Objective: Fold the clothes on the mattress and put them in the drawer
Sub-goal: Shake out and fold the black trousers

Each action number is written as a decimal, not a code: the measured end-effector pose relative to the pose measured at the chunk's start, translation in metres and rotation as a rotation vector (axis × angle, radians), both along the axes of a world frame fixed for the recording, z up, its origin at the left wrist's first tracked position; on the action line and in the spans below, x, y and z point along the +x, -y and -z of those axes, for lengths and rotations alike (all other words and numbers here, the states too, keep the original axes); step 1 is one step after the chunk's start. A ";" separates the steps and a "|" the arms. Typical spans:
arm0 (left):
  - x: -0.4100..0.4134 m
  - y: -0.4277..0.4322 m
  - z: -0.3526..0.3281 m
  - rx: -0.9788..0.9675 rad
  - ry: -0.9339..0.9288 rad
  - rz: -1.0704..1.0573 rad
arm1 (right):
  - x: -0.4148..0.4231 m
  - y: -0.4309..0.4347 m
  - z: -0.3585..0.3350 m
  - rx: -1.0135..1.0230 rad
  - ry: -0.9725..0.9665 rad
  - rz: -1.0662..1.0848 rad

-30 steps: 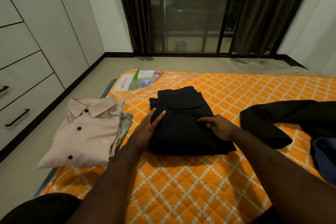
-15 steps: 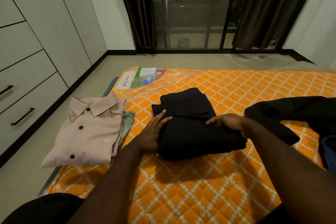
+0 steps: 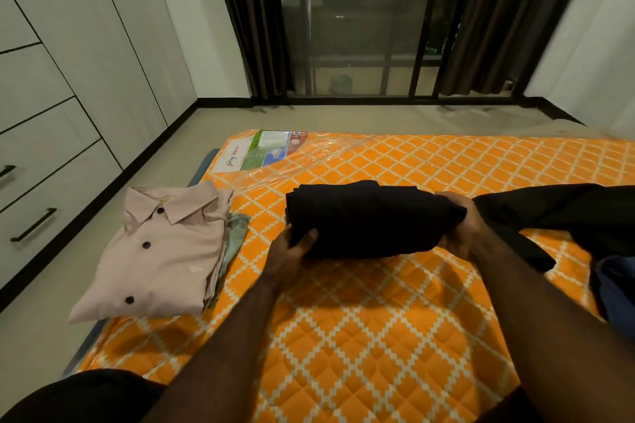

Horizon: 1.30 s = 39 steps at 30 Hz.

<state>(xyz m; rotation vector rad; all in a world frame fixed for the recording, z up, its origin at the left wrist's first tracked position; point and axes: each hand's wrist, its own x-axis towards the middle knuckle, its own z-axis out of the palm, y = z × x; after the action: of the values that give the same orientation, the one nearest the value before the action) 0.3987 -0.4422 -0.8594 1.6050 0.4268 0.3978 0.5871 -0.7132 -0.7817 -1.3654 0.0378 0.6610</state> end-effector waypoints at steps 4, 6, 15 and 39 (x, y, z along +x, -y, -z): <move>0.011 0.012 -0.008 0.045 -0.076 -0.248 | -0.001 -0.006 0.016 0.217 0.048 0.087; 0.018 0.016 -0.011 0.025 -0.154 -0.386 | -0.010 -0.010 0.020 0.306 0.081 -0.122; 0.014 0.007 -0.028 0.149 -0.457 -0.564 | -0.024 -0.051 0.030 -0.171 0.566 -0.135; 0.040 0.021 -0.032 1.173 -0.487 -0.030 | -0.028 -0.097 0.023 -0.915 1.144 -0.673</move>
<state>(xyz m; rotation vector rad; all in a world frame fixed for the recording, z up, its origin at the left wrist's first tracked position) 0.4391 -0.4632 -0.8276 2.8676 0.6366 0.2752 0.5587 -0.6163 -0.8052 -2.5161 -1.2051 0.2896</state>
